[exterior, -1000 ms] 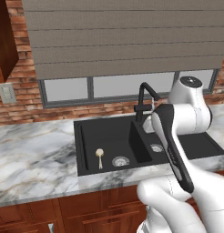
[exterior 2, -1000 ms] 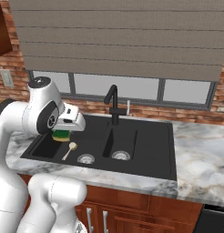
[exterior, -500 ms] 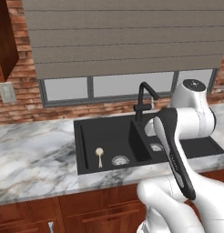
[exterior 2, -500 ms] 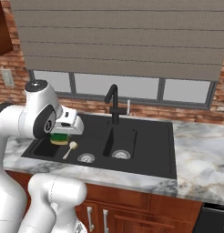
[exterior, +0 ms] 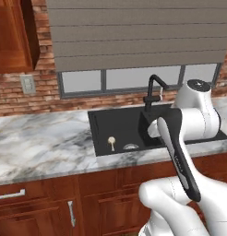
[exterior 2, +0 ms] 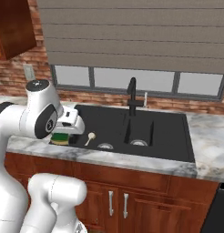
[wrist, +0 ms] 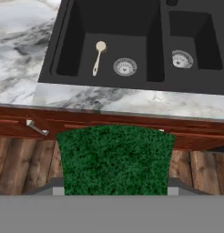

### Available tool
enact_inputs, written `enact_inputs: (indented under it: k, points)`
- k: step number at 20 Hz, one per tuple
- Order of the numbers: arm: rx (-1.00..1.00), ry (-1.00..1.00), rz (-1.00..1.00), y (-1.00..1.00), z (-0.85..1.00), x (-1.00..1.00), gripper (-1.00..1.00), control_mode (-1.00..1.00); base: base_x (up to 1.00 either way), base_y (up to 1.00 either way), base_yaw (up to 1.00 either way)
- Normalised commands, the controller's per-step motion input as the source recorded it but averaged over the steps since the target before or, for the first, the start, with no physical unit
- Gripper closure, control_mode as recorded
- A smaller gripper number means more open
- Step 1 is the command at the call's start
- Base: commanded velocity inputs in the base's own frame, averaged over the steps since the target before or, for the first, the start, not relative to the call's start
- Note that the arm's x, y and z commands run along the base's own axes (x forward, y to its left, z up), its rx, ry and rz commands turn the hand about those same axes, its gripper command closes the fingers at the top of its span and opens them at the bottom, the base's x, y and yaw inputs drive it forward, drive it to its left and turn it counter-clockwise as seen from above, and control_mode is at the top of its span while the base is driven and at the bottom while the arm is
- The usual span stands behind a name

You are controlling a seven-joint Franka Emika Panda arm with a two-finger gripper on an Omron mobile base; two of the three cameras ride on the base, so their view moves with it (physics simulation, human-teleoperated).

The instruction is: Pick up the sponge and dish brush from the sink, and place them back in the cabinet, and close the cabinet door.

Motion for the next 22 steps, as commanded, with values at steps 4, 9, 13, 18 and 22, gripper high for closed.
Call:
enact_inputs:
  k: [4,9,13,18,22]
  points:
    - [0.0,0.0,0.0,0.0,0.0,0.0,1.0,1.0,-0.18,0.96,0.01]
    - [0.0,0.0,0.0,0.0,0.0,0.0,1.0,1.0,-0.02,0.95,0.04]
    - [0.0,0.0,0.0,0.0,0.0,0.0,1.0,1.0,0.0,0.74,0.1]
    - [0.0,0.0,0.0,0.0,0.0,0.0,1.0,1.0,0.0,0.25,0.25]
    - [0.0,0.0,0.0,0.0,0.0,0.0,1.0,1.0,0.01,0.09,0.42]
